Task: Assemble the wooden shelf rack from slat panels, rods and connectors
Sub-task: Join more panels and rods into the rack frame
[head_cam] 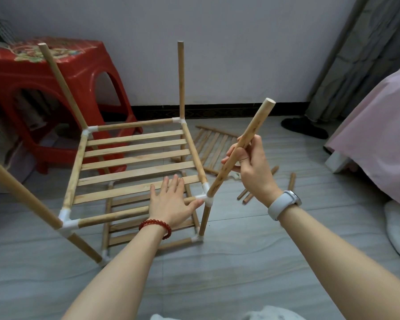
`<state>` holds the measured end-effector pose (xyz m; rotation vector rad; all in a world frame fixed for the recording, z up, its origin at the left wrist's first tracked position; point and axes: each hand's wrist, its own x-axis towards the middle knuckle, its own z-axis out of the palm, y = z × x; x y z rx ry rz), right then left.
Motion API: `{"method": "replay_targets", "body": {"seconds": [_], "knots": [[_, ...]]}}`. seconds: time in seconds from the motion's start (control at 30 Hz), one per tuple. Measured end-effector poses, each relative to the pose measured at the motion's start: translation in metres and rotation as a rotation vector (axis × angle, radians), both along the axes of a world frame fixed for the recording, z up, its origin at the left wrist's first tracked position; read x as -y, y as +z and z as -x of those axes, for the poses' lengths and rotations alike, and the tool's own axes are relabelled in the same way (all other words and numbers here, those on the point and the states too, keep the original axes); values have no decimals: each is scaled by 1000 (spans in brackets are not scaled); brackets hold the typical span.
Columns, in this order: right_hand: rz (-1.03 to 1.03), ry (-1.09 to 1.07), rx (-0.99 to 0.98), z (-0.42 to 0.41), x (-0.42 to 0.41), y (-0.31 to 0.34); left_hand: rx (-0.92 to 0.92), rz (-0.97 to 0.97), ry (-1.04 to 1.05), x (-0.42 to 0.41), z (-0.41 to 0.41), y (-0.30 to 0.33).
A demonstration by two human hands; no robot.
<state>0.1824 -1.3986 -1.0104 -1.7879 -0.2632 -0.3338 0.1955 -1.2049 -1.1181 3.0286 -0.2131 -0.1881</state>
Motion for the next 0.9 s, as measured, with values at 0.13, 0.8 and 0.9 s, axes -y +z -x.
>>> {"method": "replay_targets", "body": {"seconds": [0.13, 0.8, 0.9], "knots": [[23, 48, -12, -7, -6, 4, 12, 1, 2, 2, 2, -3], [145, 71, 88, 9, -39, -22, -38, 21, 15, -1, -1, -9], [14, 128, -21, 7, -41, -17, -37, 16, 28, 0, -5, -9]]}}
